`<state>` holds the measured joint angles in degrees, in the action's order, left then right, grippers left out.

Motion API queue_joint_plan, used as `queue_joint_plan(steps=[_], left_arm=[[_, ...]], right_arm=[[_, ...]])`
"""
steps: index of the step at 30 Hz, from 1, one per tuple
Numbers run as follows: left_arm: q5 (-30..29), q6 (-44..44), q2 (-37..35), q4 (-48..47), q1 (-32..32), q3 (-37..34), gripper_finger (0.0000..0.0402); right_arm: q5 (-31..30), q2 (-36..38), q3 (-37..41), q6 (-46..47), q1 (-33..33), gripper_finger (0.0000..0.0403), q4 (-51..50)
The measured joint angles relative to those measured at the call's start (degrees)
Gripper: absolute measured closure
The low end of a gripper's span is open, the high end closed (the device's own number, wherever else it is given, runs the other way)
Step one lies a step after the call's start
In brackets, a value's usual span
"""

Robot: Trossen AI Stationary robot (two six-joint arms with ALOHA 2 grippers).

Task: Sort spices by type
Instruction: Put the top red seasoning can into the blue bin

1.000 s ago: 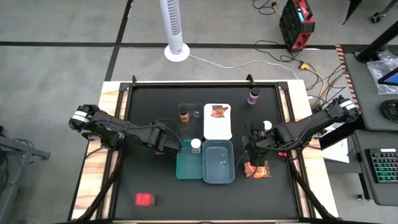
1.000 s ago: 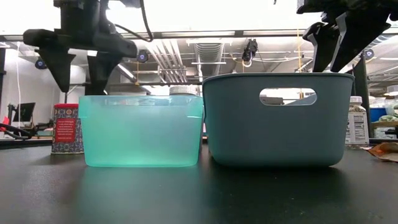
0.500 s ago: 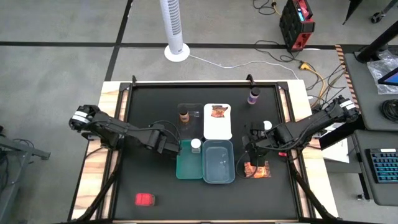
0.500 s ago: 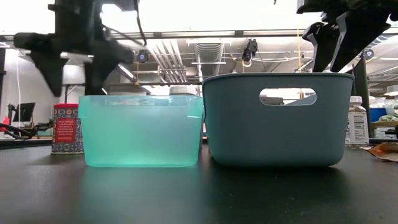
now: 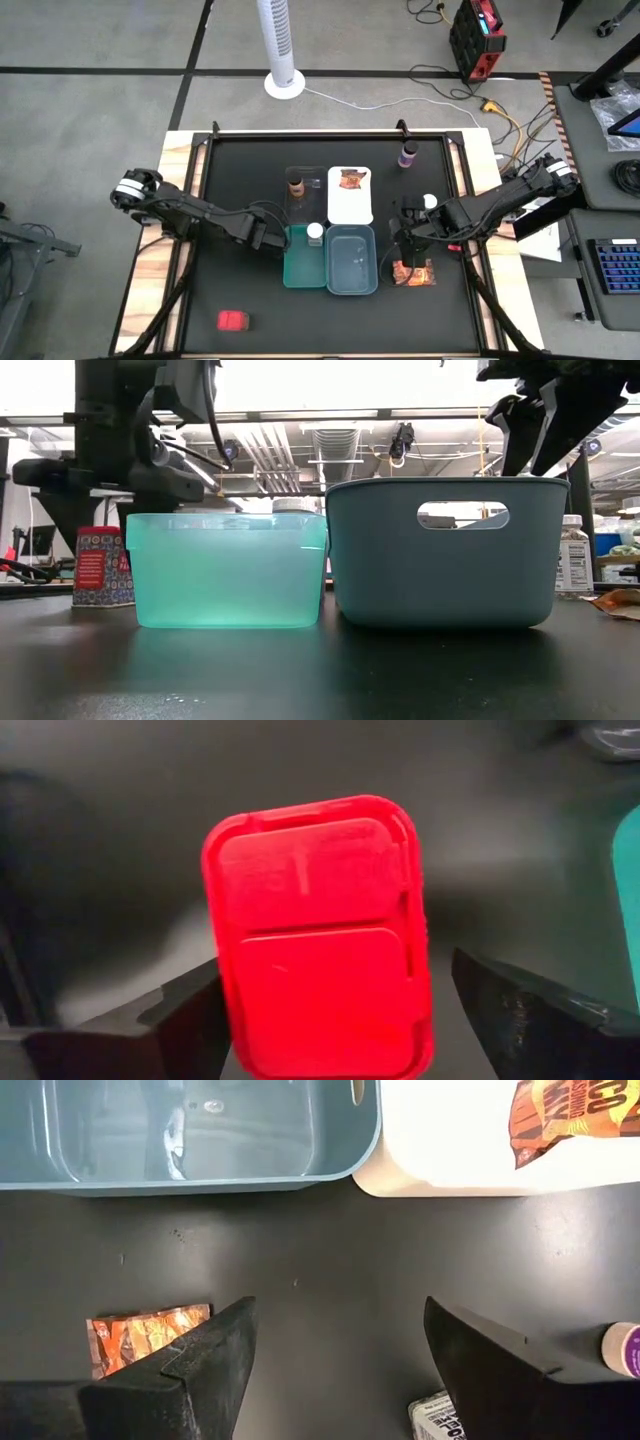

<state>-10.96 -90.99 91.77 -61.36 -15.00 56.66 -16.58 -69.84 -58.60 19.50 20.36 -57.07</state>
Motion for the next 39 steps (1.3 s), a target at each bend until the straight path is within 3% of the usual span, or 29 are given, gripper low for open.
queue_joint_plan(steps=[4,10,19,26,29,32,36,39], left_arm=[[0.0,1.16,-0.02,-0.27,0.02,0.61,0.0107],[0.44,1.59,-0.04,-0.13,0.0,0.66,0.0206],[0.16,7.74,-0.18,-2.08,-0.63,2.51,0.021],[-3.45,13.62,-0.87,-20.3,-2.17,18.98,0.021],[-7.6,15.01,-0.94,-27.04,-3.52,27.3,0.021],[-12.77,19.55,-0.96,-25.14,-5.86,34.46,0.021],[-21.65,28.91,0.05,-18.54,-8.75,40.86,0.021],[-25.02,35.79,2.45,-15.13,-9.57,43.97,0.021]], right_arm=[[-0.02,0.0,0.0,-0.02,0.0,0.012,0.87],[-0.02,0.02,0.01,-0.24,0.0,0.0115,2.33],[-1.1,0.0,0.01,-4.38,0.0,0.0132,2.84],[-3.22,1.82,0.05,-11.81,0.0,0.0139,8.79],[-8.3,4.32,0.07,-11.49,0.18,0.0145,7.71],[-12.87,7.8,1.45,-9.36,1.02,0.0153,7.77],[-14.43,12.41,4.69,-8.17,3.41,0.0164,11.28],[-15.1,15.7,7.73,-7.97,5.96,0.017,15.41]])
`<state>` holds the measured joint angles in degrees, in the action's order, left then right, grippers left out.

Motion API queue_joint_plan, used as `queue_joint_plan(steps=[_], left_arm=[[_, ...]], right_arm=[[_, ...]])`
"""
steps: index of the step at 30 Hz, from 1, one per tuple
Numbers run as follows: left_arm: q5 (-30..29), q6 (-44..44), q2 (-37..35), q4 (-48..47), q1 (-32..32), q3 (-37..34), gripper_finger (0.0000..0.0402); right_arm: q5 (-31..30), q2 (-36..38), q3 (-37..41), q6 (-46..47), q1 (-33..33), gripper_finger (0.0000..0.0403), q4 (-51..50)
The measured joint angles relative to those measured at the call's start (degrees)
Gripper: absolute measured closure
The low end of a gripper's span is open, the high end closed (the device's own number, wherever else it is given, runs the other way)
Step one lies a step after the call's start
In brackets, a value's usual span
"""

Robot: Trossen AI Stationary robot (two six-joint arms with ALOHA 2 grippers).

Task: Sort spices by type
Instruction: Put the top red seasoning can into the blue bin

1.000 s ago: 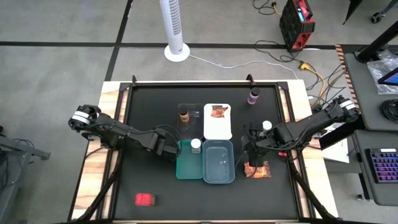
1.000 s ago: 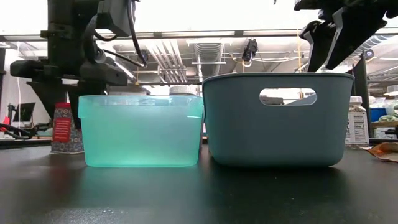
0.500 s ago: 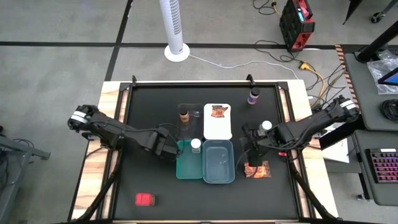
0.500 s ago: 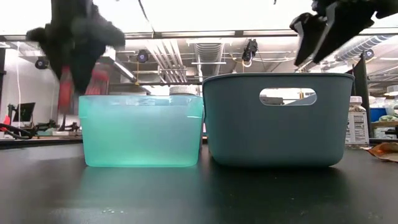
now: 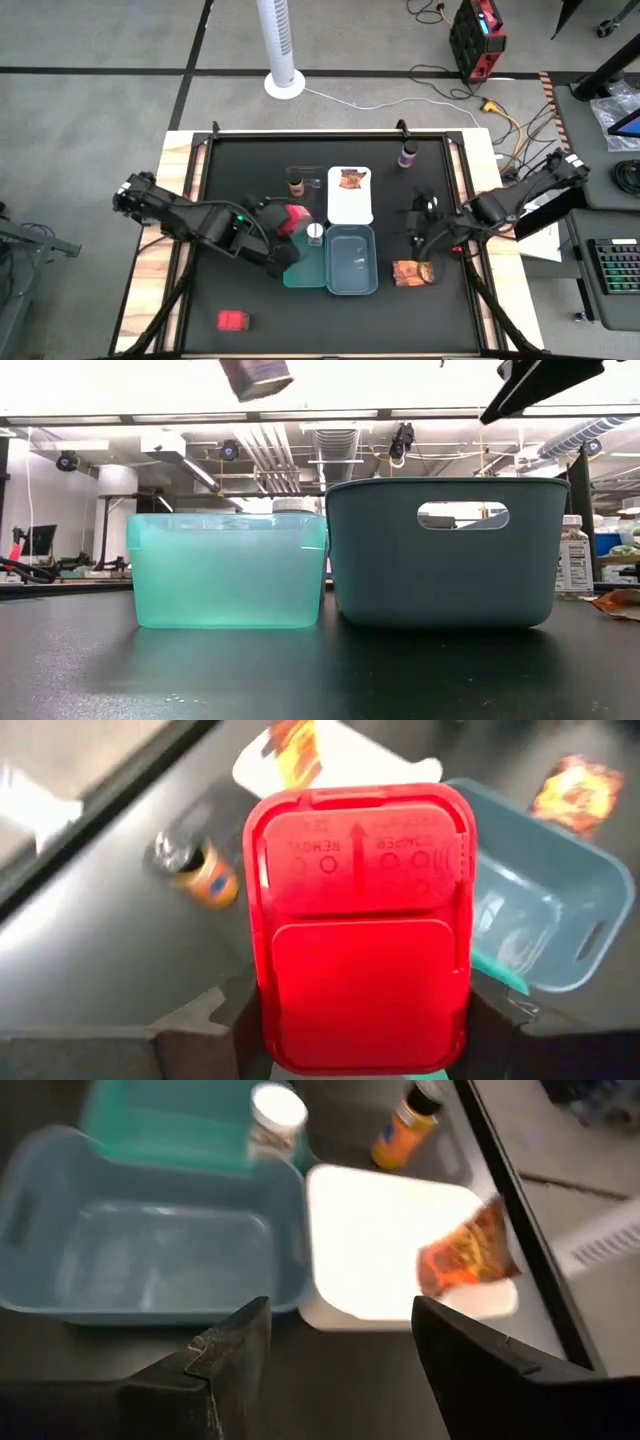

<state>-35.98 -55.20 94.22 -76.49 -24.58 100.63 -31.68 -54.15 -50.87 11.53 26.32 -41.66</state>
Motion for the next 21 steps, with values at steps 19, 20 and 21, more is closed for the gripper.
queue_joint_plan(steps=[19,20,21], left_arm=[[-2.45,40.18,24.59,11.41,1.69,21.02,0.0207],[-2.49,41.47,25.49,11.39,1.85,22.72,0.0207],[-2.49,42.62,26.25,11.43,1.97,24.28,0.0207]], right_arm=[[0.15,-6.68,4.98,-12.67,5.68,0.013,33.09],[0.13,-7.23,4.98,-12.57,5.53,0.0125,33.91],[0.06,-7.7,4.83,-12.57,5.49,0.012,33.92]])
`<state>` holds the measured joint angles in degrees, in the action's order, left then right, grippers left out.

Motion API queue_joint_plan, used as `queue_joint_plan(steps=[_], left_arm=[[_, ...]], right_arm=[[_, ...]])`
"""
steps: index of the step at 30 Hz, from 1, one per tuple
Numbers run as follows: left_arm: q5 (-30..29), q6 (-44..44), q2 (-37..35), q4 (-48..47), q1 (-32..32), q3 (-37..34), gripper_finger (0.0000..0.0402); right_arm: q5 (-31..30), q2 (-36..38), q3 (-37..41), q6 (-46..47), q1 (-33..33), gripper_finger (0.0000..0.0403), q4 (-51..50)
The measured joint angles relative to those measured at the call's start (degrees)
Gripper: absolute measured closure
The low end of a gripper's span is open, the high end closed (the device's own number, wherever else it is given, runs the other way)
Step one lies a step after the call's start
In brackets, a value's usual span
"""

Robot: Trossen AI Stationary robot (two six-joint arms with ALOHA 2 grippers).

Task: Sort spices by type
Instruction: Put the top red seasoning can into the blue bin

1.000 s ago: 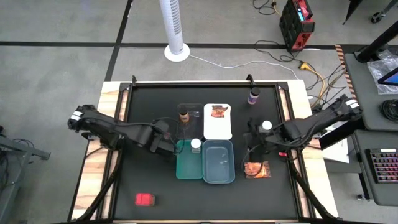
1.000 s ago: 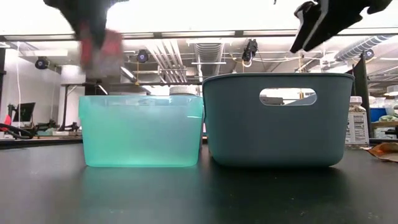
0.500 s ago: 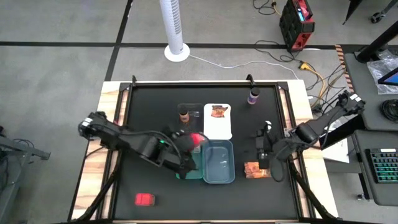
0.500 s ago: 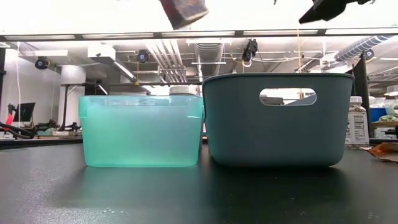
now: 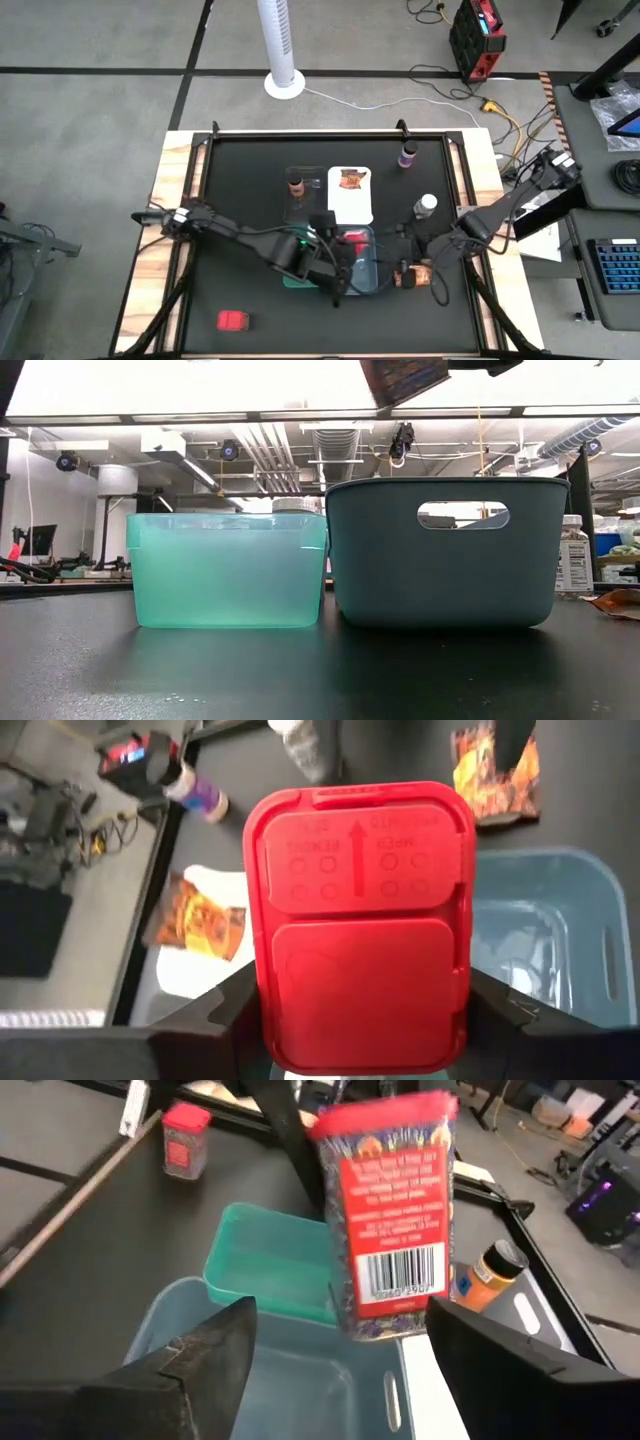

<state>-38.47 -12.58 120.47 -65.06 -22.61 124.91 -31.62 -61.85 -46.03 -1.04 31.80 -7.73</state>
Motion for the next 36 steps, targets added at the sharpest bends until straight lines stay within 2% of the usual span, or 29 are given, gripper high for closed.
queue_joint_plan(steps=[6,12,17,24,30,36], left_arm=[[2.88,4.45,3.54,-0.71,0.54,7.92,0.0206],[5.28,6.25,4.96,0.18,0.69,9.9,0.0205],[6.02,6.8,4.84,1.17,0.79,9.74,0.0204],[5.97,8.27,4.84,2.53,0.86,9.96,0.02],[4.58,10.54,4.64,3.08,0.98,10.05,0.0166],[2.69,13.18,3.52,1.42,0.91,10.07,0.0139]], right_arm=[[-1.87,-1.42,-1.19,2.93,0.03,0.0094,-0.83],[-2.99,-1.26,-1.39,-0.37,-0.19,0.0095,0.54],[-2.9,-2.32,-1.39,-4.62,-0.3,0.0125,2.02],[-2.77,-3.54,-1.39,-7.34,-0.3,0.0245,3.8],[-3.1,-2.41,-1.32,-7.16,0.12,0.0244,1.54],[-2.98,2.52,-0.79,-2.28,0.19,0.0244,-5.67]])
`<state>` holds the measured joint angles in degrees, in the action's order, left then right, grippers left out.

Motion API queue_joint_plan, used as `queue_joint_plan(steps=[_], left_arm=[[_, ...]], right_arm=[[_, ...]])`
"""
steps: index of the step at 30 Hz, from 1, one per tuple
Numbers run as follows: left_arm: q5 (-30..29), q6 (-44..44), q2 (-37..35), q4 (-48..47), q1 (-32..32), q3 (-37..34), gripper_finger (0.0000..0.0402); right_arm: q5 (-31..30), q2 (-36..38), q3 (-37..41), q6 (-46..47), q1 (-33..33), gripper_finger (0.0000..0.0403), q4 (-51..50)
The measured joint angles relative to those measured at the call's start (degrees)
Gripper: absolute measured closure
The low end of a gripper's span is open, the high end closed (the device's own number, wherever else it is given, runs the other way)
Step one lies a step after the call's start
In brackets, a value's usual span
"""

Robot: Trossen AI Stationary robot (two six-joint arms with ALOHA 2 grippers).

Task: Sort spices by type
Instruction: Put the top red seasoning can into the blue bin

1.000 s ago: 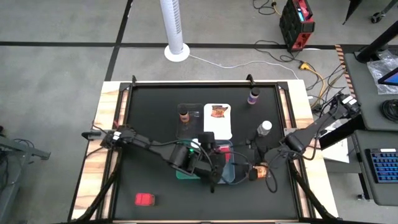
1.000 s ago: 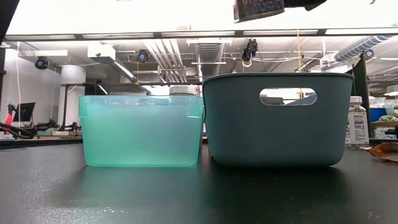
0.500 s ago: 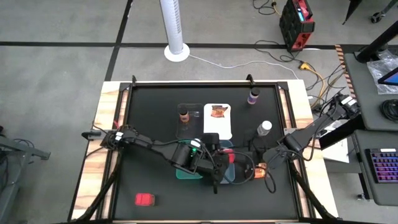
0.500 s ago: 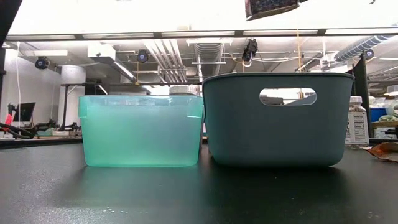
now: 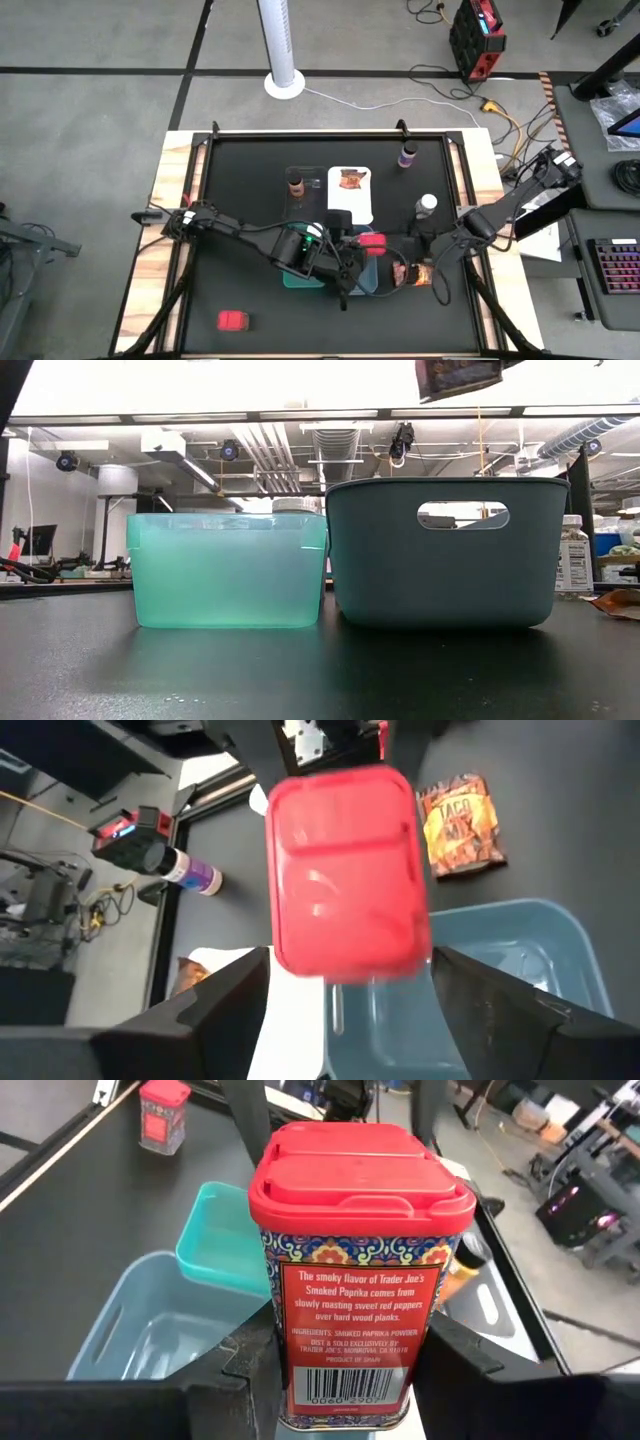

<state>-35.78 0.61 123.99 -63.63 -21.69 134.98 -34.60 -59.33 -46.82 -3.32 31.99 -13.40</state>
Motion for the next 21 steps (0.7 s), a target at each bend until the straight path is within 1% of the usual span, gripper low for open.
queue_joint_plan(steps=[2,6,9,12,15,17,19,21], left_arm=[[-0.28,0.36,-0.56,-0.71,-0.07,-0.02,0.0136],[-0.89,-0.21,-2.74,-0.61,-0.81,-0.04,0.0135],[-2.75,-0.39,-3.44,1.37,-2.22,-0.7,0.0135],[-4.13,-0.3,-3.26,2.7,-3.8,-2.04,0.0135],[-4.79,-0.29,-3.83,6.97,-5.21,-6.28,0.0135],[-6.63,-0.32,-4.48,10.64,-5.93,-10.19,0.0135],[-8.4,-0.94,-5.94,15.06,-6.41,-15.39,0.0135],[-9.34,-1.34,-8.2,21.68,-6.54,-22.18,0.0135]], right_arm=[[-0.01,2.34,1.34,1.39,0.12,0.0244,-1.06],[-0.1,6.65,6.11,3.88,1.08,0.0244,-0.05],[-0.08,8.67,11.16,3.69,2.31,0.0244,7.81],[-0.1,9.38,15.46,1.15,3.38,0.0244,16.91],[0.03,9.27,18.09,0.29,3.88,0.0244,21.33],[0.04,8.84,18.68,0.49,3.91,0.0244,22.69],[0.03,8.38,18.94,1.07,3.91,0.0244,22.64],[0.1,7.87,18.92,1.42,3.91,0.0244,22.71]])
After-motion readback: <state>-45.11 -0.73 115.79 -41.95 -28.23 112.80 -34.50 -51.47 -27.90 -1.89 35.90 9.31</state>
